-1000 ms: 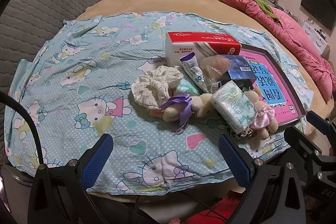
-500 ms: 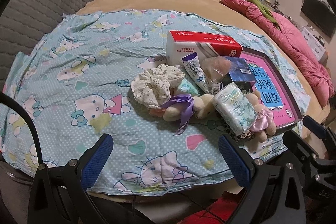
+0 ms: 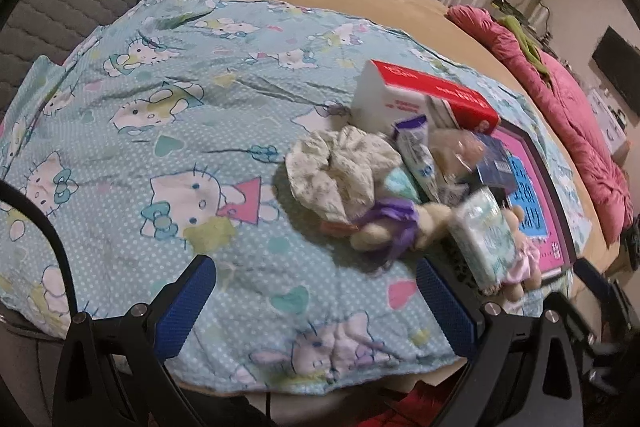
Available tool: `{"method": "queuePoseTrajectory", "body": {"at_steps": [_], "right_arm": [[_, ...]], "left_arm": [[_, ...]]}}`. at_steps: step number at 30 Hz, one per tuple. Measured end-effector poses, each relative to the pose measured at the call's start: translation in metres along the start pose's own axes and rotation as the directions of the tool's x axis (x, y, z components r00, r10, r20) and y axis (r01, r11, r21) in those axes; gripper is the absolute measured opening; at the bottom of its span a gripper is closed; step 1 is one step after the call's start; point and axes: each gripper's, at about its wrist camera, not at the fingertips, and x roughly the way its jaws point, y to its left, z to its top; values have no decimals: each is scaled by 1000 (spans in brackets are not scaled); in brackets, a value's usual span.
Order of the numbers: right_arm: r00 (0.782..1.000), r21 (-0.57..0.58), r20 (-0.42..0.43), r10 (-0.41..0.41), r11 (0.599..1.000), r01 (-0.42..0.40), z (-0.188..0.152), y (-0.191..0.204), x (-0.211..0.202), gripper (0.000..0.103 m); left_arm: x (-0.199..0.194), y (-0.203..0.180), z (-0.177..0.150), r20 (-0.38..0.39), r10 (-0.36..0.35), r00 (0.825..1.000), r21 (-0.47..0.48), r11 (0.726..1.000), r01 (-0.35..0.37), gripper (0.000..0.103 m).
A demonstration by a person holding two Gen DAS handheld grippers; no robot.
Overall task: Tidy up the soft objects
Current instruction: 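Grasp the cream floral scrunchie with the left tool while the right tool grasps the white-green tissue pack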
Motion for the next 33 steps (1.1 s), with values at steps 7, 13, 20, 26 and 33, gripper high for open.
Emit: {"method": "queuePoseTrajectory", "body": {"at_steps": [7, 13, 20, 26, 33], "right_arm": [[1000, -38, -4, 17, 999, -17, 7, 6, 25, 97], [1000, -86, -26, -9, 996, 7, 10, 10, 46, 97], [999, -173, -46, -17, 985, 9, 13, 19, 70, 97], [999, -207, -40, -12, 978, 4, 15, 20, 80, 97], [1000, -227, -18, 13, 974, -17, 17, 24, 84, 91]], "left_arm": [[31, 10, 29, -14, -27, 1000, -51, 998, 26, 99], [58, 5, 45, -45, -55, 997, -37, 998, 54, 97], [84, 3, 55, -82, -140, 987, -50, 989, 137, 87], [96, 12, 58, -96, -210, 973, -92, 975, 202, 76], [106, 18, 59, -102, -271, 957, -125, 958, 258, 60]]}}
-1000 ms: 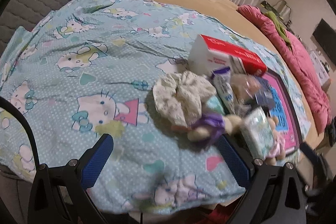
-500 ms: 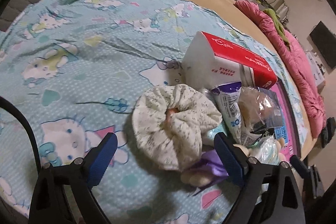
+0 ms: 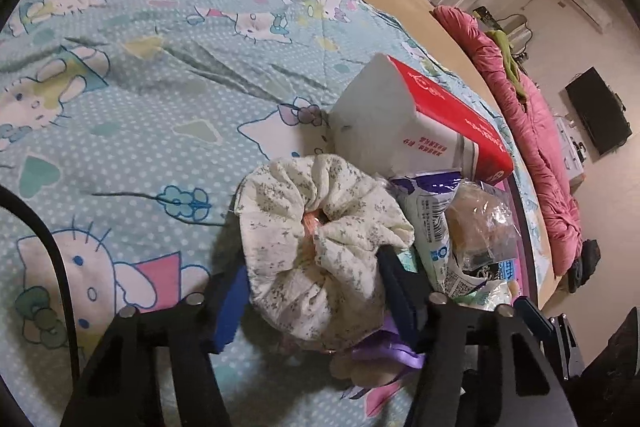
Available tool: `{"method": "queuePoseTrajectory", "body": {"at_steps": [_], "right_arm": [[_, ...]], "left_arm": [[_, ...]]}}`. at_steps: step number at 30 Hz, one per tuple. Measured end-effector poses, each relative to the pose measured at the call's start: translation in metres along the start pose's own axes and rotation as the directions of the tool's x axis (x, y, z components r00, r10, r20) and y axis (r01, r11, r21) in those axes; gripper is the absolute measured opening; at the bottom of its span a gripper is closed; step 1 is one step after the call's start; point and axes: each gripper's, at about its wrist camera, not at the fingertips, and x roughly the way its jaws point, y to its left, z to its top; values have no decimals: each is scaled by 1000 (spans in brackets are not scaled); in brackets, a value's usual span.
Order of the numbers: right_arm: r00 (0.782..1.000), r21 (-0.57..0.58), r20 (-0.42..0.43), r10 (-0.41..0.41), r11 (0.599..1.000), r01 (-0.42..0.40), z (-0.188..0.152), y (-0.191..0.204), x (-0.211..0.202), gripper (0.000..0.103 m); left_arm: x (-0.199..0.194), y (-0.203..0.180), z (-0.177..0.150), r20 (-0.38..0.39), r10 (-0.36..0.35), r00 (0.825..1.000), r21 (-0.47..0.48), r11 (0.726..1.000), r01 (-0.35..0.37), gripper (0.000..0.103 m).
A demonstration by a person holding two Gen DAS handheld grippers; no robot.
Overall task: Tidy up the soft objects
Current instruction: 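Grasp the cream floral scrunchie with the left tool while the right tool grasps the white-green tissue pack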
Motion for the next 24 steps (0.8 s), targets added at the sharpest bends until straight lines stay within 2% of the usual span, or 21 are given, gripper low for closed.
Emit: {"method": "queuePoseTrajectory", "body": {"at_steps": [2, 4, 5, 8, 15, 24], "right_arm": [[1000, -7, -2, 1, 1000, -1, 0, 1, 2, 90], [1000, -6, -9, 12, 1000, -12, 0, 0, 6, 77], [1000, -4, -20, 23, 1000, -23, 0, 0, 8, 65], [998, 8, -27, 48, 999, -47, 0, -2, 12, 57], [991, 77, 47, 123, 989, -127, 0, -15, -1, 52], [988, 103, 81, 128, 985, -136, 1, -18, -12, 51]], "left_arm": [[3, -1, 2, -1, 2, 1000, 10, 1000, -2, 51], [5, -5, 3, 2, 10, 1000, 39, 999, -10, 42], [6, -6, 5, 2, 11, 1000, 48, 999, -11, 37], [5, -7, 6, 10, 12, 1000, 66, 998, -13, 29], [-8, -6, 4, 60, 33, 998, 87, 995, -39, 21], [-36, -4, 0, 130, 36, 991, 100, 994, -49, 21]]}}
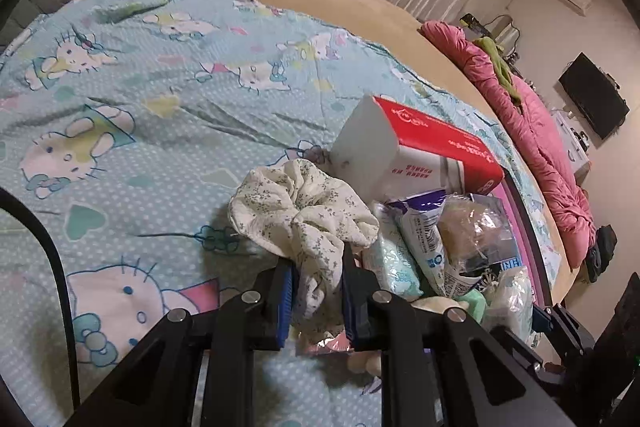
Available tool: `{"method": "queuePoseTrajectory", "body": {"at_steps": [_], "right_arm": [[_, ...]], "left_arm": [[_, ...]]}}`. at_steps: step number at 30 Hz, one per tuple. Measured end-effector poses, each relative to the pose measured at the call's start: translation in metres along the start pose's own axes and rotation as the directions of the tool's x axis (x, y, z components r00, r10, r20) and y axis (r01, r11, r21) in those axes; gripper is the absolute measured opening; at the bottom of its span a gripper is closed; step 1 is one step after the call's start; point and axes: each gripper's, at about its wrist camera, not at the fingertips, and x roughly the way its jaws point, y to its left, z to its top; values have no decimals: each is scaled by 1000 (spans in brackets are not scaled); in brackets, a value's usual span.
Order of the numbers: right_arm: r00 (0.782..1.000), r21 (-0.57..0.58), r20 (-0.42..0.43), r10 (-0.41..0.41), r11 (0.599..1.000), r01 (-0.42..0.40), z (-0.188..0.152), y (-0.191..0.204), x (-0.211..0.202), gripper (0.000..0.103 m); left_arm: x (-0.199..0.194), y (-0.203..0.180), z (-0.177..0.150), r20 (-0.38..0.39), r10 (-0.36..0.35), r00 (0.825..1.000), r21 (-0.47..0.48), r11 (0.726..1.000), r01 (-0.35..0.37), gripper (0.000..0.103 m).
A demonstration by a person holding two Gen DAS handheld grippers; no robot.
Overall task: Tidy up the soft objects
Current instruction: 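Grasp the cream floral scrunchie with the left tool while the right tool grasps the white-green tissue pack, then lift the scrunchie with the left tool while the right tool carries the tissue pack toward the pink book tray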
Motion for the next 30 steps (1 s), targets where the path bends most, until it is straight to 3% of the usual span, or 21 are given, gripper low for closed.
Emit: {"method": "queuePoseTrajectory", "body": {"at_steps": [18, 30], "right_arm": [[992, 28, 127, -1, 1000, -2, 15, -3, -36, 50], [977, 101, 211, -22, 995, 0, 19, -29, -68, 50]], "left_arm": [[-48, -19, -7, 88, 37, 995, 41, 998, -41, 21], [-69, -64, -10, 108, 58, 992, 107, 992, -70, 21]]}}
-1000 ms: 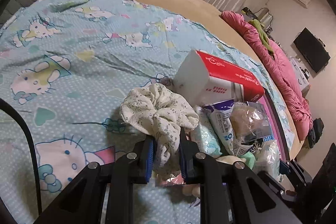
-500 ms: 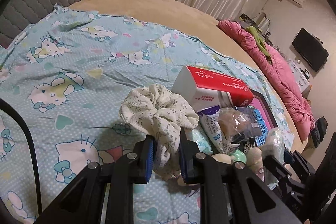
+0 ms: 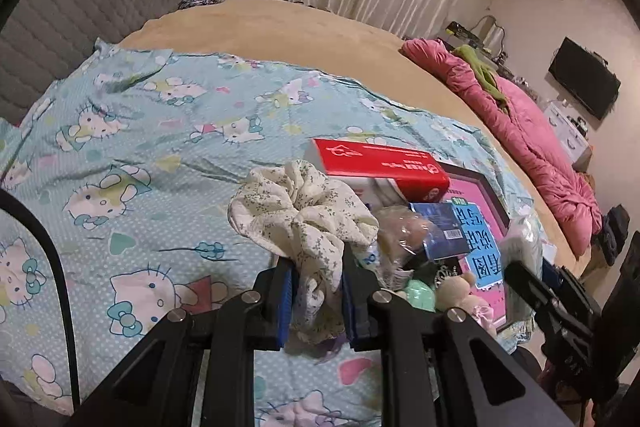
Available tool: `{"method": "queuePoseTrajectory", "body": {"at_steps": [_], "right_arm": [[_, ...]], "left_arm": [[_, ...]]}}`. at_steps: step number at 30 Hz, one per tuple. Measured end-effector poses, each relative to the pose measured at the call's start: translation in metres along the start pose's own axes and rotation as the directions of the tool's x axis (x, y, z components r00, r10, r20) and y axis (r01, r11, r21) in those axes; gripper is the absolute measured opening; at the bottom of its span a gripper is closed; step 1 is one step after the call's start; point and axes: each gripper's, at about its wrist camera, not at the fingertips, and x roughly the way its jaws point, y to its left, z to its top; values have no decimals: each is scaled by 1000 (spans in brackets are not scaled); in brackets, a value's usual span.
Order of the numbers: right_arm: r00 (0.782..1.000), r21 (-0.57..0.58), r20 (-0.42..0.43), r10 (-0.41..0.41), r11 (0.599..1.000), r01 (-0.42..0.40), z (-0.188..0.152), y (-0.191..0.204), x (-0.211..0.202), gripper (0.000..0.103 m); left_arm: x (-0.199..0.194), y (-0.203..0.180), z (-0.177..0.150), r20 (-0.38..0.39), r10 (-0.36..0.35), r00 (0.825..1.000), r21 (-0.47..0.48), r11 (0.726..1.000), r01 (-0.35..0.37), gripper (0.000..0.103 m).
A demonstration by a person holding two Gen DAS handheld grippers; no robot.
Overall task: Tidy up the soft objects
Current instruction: 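Lift the scrunchie with the left tool while the right tool carries the tissue pack toward the pink book tray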
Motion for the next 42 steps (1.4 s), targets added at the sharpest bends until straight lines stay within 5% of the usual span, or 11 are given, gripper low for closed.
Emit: {"method": "queuePoseTrajectory", "body": {"at_steps": [18, 34, 42], "right_arm": [[984, 148, 129, -122, 984, 102, 9, -67, -60, 50], [951, 277, 135, -279, 932, 234, -1, -128, -89, 50], [932, 329, 60, -356, 889, 319, -13, -162, -87, 50]], "left_arm": [[-6, -118, -5, -25, -38, 999, 190, 981, 42, 21], [24, -217, -12, -106, -87, 991, 330, 937, 117, 21], [66, -246, -26, -211, -92, 973, 347, 924, 162, 21]]}}
